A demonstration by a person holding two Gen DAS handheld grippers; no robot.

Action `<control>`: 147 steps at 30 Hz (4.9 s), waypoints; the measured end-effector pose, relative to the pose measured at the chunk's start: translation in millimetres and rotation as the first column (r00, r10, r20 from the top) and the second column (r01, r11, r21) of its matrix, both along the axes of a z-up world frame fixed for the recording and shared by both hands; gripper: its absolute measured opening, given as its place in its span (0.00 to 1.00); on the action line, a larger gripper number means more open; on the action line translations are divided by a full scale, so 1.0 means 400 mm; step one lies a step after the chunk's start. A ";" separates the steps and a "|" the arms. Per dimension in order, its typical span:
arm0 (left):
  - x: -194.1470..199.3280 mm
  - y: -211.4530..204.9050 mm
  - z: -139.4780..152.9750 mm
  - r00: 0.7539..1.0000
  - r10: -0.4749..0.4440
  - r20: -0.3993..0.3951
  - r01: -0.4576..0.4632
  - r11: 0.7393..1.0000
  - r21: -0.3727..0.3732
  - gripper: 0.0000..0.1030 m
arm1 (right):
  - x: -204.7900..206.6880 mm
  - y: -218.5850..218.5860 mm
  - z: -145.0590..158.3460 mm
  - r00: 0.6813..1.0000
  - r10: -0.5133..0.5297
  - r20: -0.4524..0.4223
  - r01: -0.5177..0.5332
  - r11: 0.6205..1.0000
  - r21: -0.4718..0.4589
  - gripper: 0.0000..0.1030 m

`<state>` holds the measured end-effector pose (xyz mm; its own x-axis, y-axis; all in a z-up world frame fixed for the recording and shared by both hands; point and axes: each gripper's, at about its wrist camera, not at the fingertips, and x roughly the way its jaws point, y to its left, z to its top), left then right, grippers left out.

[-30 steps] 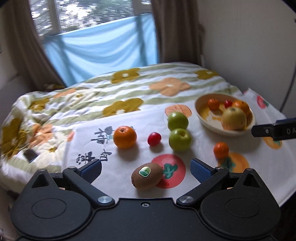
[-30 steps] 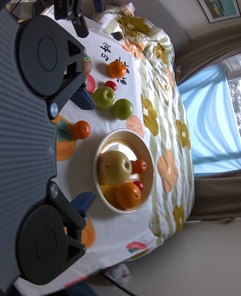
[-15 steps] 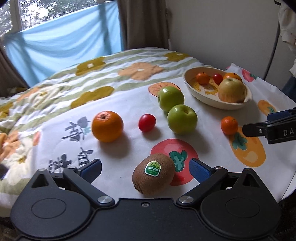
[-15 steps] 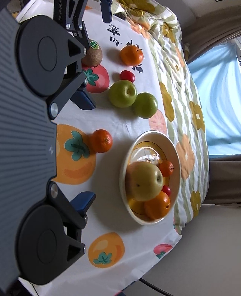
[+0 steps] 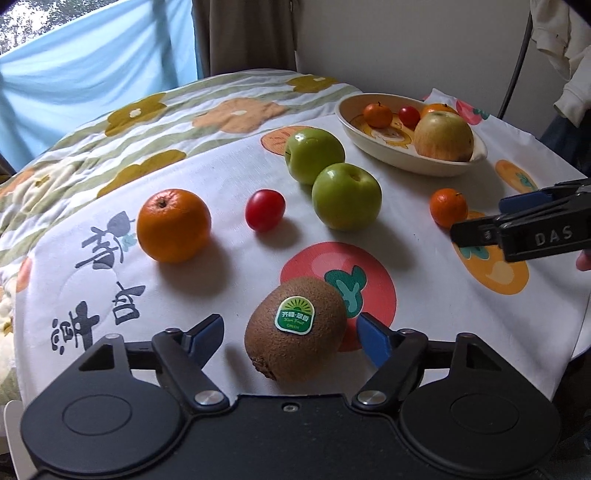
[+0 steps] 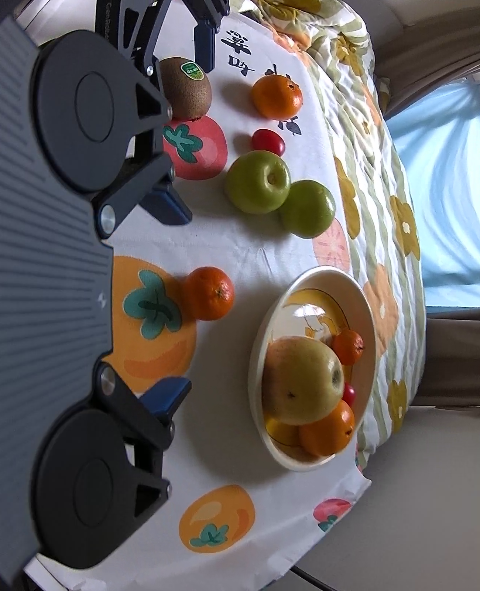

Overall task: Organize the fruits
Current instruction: 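Grasp the kiwi with the left tool while the right tool grasps a mandarin, then carry the kiwi and mandarin over the bowl and release both inside, then withdraw both tools from the bowl back over the loose fruits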

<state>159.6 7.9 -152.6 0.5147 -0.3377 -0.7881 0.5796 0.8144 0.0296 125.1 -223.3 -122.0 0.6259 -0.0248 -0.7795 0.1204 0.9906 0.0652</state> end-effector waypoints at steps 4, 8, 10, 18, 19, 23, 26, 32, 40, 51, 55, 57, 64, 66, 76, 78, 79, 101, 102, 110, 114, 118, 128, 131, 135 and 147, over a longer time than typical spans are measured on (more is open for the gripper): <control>0.005 -0.004 -0.004 1.000 -0.010 -0.013 0.010 1.000 -0.003 0.66 | 0.009 0.008 -0.020 1.000 0.006 -0.021 -0.006 1.000 -0.002 0.91; 0.002 -0.003 -0.003 1.000 -0.018 -0.005 0.018 1.000 -0.004 0.58 | 0.016 0.011 -0.026 1.000 0.008 -0.029 -0.008 1.000 0.001 0.89; 0.002 0.000 -0.001 1.000 -0.014 -0.009 0.014 1.000 -0.007 0.57 | 0.019 0.013 -0.028 0.999 0.015 -0.030 -0.015 1.000 -0.003 0.89; -0.009 0.007 0.002 0.999 0.031 -0.014 -0.031 1.000 -0.004 0.55 | 0.041 0.011 -0.042 0.999 0.020 -0.031 -0.021 1.000 -0.015 0.81; -0.012 0.007 0.003 0.999 0.043 -0.010 -0.043 0.999 -0.002 0.55 | 0.043 0.011 -0.042 0.999 0.022 -0.028 -0.023 1.000 -0.017 0.80; -0.029 0.005 0.011 0.995 0.096 0.030 -0.096 0.995 0.013 0.55 | 0.051 0.010 -0.041 0.999 0.029 -0.019 -0.030 0.999 -0.025 0.75; -0.035 0.009 0.021 0.991 0.127 0.034 -0.127 0.992 -0.007 0.55 | 0.062 0.009 -0.042 0.999 0.038 -0.016 -0.038 0.999 -0.029 0.71; -0.056 0.000 0.052 0.984 0.165 0.063 -0.164 0.986 -0.030 0.55 | 0.077 0.002 -0.035 0.999 0.050 -0.010 -0.051 0.998 -0.026 0.50; -0.090 -0.030 0.113 0.972 0.214 0.097 -0.209 0.976 -0.060 0.55 | 0.059 -0.020 0.007 0.996 0.085 0.021 -0.085 0.996 0.001 0.50; -0.137 -0.132 0.227 0.948 0.295 0.119 -0.284 0.953 -0.102 0.55 | 0.026 -0.120 0.111 0.987 0.149 0.055 -0.150 0.989 0.015 0.50; -0.155 -0.185 0.268 0.940 0.321 0.114 -0.307 0.943 -0.129 0.55 | 0.018 -0.176 0.148 0.980 0.192 0.050 -0.193 0.981 0.022 0.50; -0.160 -0.217 0.284 0.936 0.334 0.114 -0.319 0.938 -0.136 0.55 | 0.014 -0.205 0.167 0.976 0.212 0.055 -0.213 0.977 0.016 0.50; -0.161 -0.321 0.330 0.914 0.387 0.125 -0.366 0.916 -0.163 0.55 | 0.018 -0.315 0.226 0.958 0.276 0.080 -0.277 0.961 -0.005 0.50; -0.150 -0.347 0.339 0.907 0.403 0.125 -0.380 0.909 -0.170 0.55 | 0.027 -0.343 0.239 0.953 0.292 0.085 -0.292 0.956 -0.008 0.50; -0.039 -0.441 0.350 0.898 0.420 0.134 -0.396 0.902 -0.174 0.55 | 0.118 -0.436 0.267 0.939 0.328 0.105 -0.328 0.945 -0.018 0.50; -0.004 -0.456 0.340 0.902 0.410 0.132 -0.388 0.907 -0.165 0.55 | 0.143 -0.441 0.264 0.940 0.324 0.108 -0.325 0.946 -0.011 0.50; 0.015 -0.463 0.333 0.904 0.406 0.129 -0.385 0.909 -0.162 0.55 | 0.158 -0.444 0.261 0.941 0.319 0.109 -0.320 0.947 -0.008 0.50; 0.334 -0.564 0.118 0.950 0.311 -0.032 -0.311 0.950 -0.006 0.55 | 0.403 -0.465 0.156 0.977 0.210 0.028 -0.211 0.977 0.036 0.50; 0.336 -0.566 0.113 0.950 0.311 -0.033 -0.311 0.951 0.004 0.55 | 0.408 -0.464 0.153 0.978 0.208 0.025 -0.209 0.977 0.037 0.50; 0.353 -0.587 0.097 0.957 0.291 -0.024 -0.288 0.954 0.082 0.55 | 0.447 -0.461 0.124 0.980 0.201 0.002 -0.200 0.978 0.052 0.50; 0.351 -0.596 0.097 0.960 0.278 -0.021 -0.275 0.957 0.089 0.58 | 0.450 -0.461 0.123 0.980 0.200 0.003 -0.200 0.978 0.051 0.50; 0.342 -0.601 0.116 0.963 0.268 0.023 -0.269 0.960 0.076 0.76 | 0.451 -0.462 0.123 0.980 0.201 0.002 -0.201 0.978 0.052 0.50; 0.301 -0.563 0.181 0.957 0.278 0.081 -0.280 0.960 0.015 0.94 | 0.469 -0.461 0.129 0.977 0.212 0.011 -0.212 0.976 0.041 0.50; 0.279 -0.547 0.201 0.953 0.288 0.094 -0.288 0.958 -0.019 0.96 | 0.475 -0.455 0.129 0.974 0.226 0.013 -0.226 0.973 0.035 0.50; 0.258 -0.530 0.214 0.944 0.308 0.118 -0.307 0.951 -0.030 1.00 | 0.482 -0.433 0.123 0.967 0.253 0.014 -0.254 0.967 0.038 0.50; 0.239 -0.493 0.186 0.943 0.312 0.120 -0.313 0.950 -0.007 1.00 | 0.518 -0.376 0.060 0.954 0.298 0.017 -0.298 0.952 0.064 0.59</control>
